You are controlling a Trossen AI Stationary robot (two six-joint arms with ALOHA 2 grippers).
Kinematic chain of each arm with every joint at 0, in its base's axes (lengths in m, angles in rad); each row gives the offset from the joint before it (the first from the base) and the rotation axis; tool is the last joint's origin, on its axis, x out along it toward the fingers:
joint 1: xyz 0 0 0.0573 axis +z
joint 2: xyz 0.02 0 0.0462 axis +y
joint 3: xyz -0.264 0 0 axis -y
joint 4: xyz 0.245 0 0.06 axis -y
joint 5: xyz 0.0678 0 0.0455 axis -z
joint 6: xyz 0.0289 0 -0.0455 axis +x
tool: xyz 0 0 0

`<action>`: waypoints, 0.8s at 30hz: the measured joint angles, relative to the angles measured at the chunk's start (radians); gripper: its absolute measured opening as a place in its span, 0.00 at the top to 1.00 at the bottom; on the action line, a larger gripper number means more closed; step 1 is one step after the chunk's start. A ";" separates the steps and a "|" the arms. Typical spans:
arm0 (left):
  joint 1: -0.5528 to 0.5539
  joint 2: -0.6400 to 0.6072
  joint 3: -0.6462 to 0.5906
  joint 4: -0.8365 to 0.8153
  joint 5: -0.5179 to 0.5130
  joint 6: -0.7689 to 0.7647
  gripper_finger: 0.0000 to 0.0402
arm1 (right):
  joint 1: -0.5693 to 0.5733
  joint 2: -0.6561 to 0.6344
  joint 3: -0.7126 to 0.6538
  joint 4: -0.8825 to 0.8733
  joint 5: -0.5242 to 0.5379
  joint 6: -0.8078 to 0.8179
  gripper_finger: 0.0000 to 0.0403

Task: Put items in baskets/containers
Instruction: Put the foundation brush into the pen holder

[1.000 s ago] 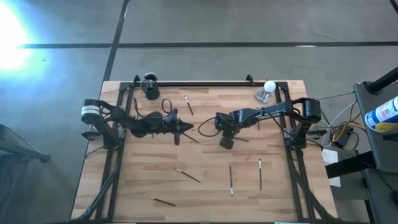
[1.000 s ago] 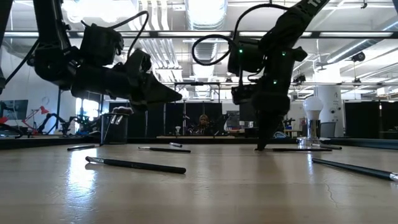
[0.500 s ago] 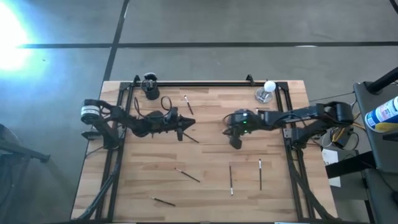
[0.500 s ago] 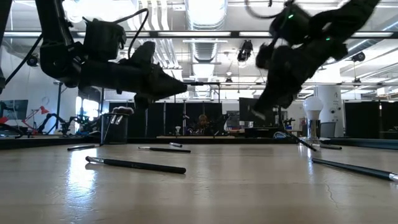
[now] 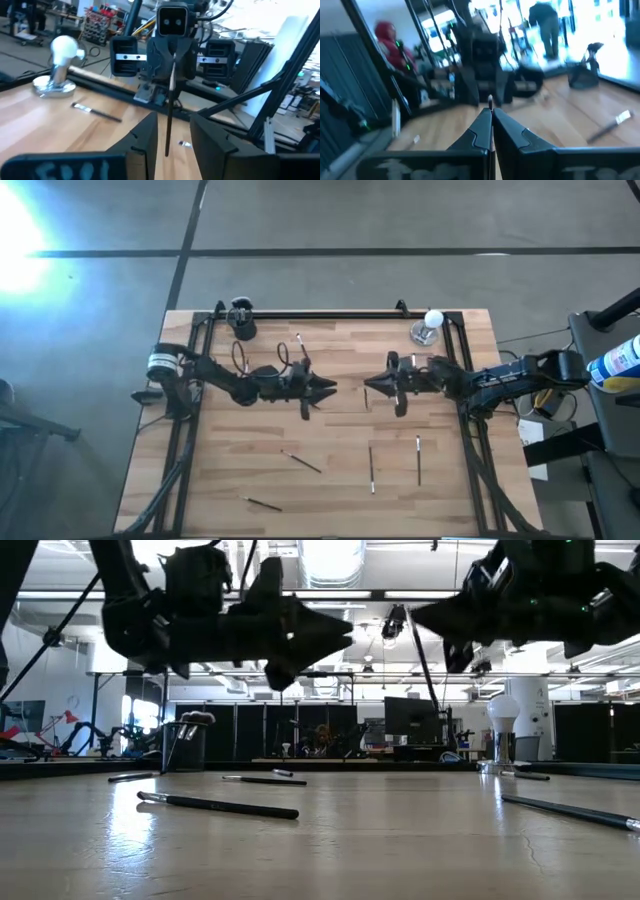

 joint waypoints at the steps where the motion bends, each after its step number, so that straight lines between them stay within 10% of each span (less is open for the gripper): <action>1: -0.001 0.008 0.015 0.001 0.002 0.000 0.73 | 0.000 0.000 -0.001 0.027 -0.001 0.000 0.98; 24: 0.001 0.022 0.246 -0.191 0.030 -0.001 0.73 | 0.000 0.001 0.109 0.060 -0.046 -0.031 0.98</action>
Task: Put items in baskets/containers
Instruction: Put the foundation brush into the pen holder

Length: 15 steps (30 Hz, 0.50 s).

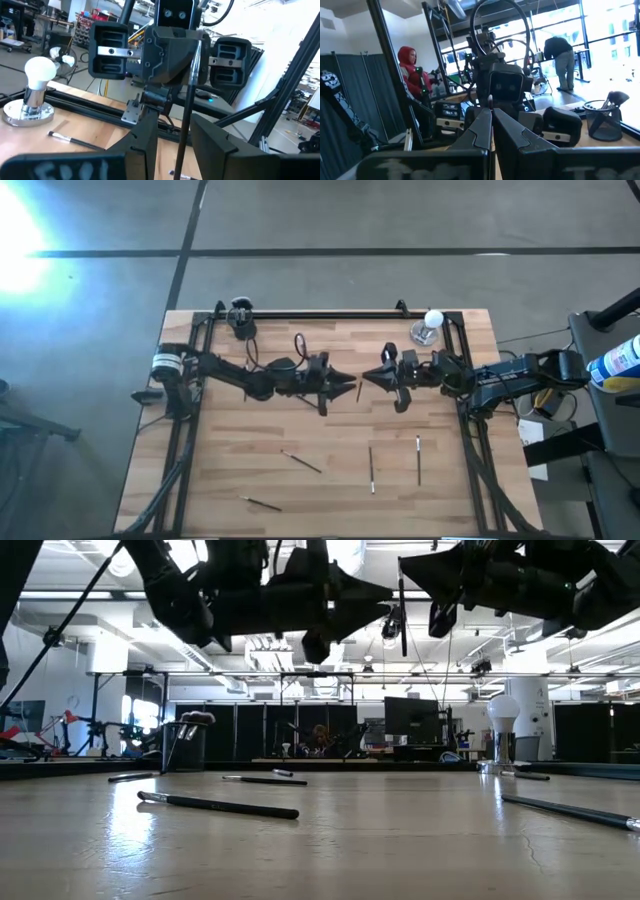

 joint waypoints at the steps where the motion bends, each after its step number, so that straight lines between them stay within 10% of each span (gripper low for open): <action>1: 0.000 0.000 0.011 -0.008 0.000 0.004 0.73 | 0.000 0.000 0.001 -0.001 0.000 -0.002 0.98; 15: 0.000 -0.001 0.138 -0.207 0.046 0.064 0.74 | 0.000 0.000 0.009 0.000 -0.003 -0.025 0.98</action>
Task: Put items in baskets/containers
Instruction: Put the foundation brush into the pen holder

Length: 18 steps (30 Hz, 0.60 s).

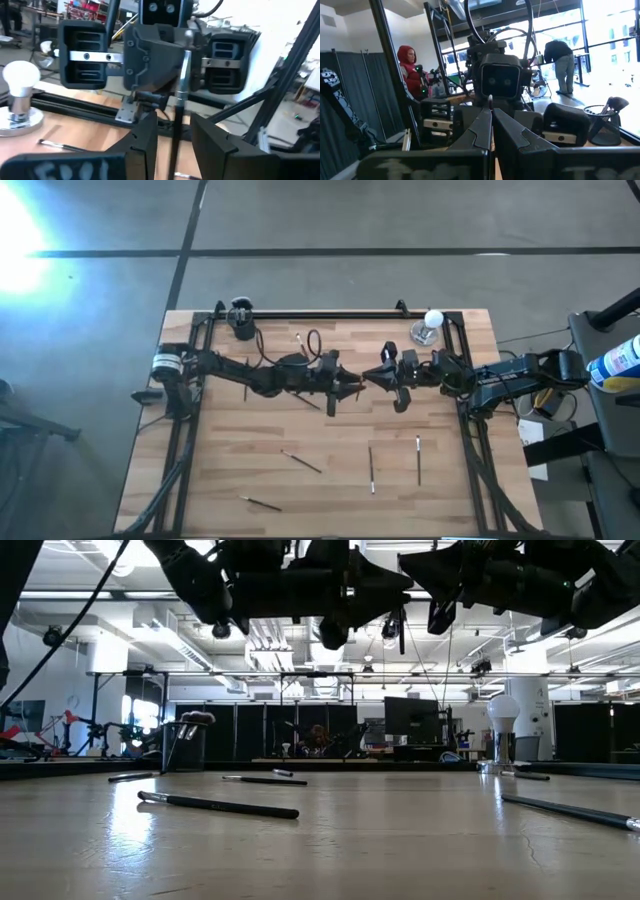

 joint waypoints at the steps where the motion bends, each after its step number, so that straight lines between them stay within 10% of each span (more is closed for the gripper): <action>1: 0.000 0.000 0.002 -0.002 -0.002 0.006 0.75 | 0.000 0.000 0.000 0.000 0.000 -0.001 0.98; 8: 0.007 -0.006 0.006 -0.003 0.002 0.007 0.96 | 0.000 0.000 -0.003 0.000 0.004 0.000 0.98; 18: 0.024 -0.113 -0.002 -0.238 -0.100 0.055 0.97 | 0.000 -0.020 -0.006 -0.035 0.010 0.005 0.80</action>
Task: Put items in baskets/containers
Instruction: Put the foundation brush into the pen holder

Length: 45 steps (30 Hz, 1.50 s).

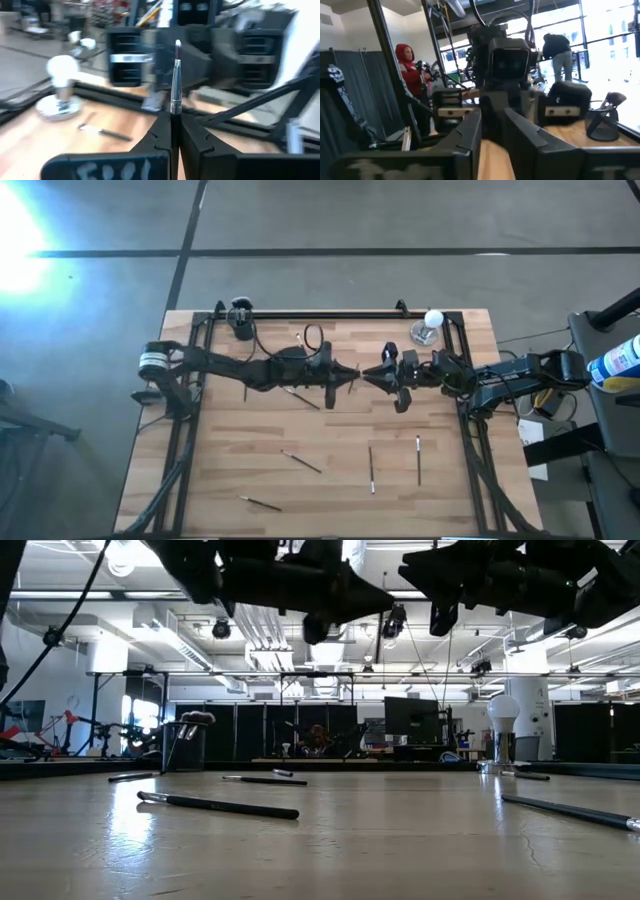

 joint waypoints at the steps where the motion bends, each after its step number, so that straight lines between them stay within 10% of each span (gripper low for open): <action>1: 0.000 -0.018 -0.007 -0.027 -0.024 0.005 0.97 | 0.000 -0.006 -0.004 -0.012 0.009 -0.008 0.78; 14: 0.037 -0.325 -0.369 -0.126 -0.404 -0.051 0.97 | 0.000 -0.027 -0.055 -0.171 0.103 -0.103 0.89; 26: 0.531 -0.715 -0.491 -0.398 -0.401 -0.021 0.97 | 0.000 -0.028 -0.072 -0.168 0.125 -0.118 0.98; 33: 0.775 -0.680 -0.447 -0.465 -0.311 0.018 0.97 | 0.000 -0.028 -0.072 -0.168 0.125 -0.118 0.98; 45: 0.868 -0.455 -0.418 -0.415 -0.324 0.081 0.97 | 0.000 -0.028 -0.073 -0.168 0.125 -0.134 0.98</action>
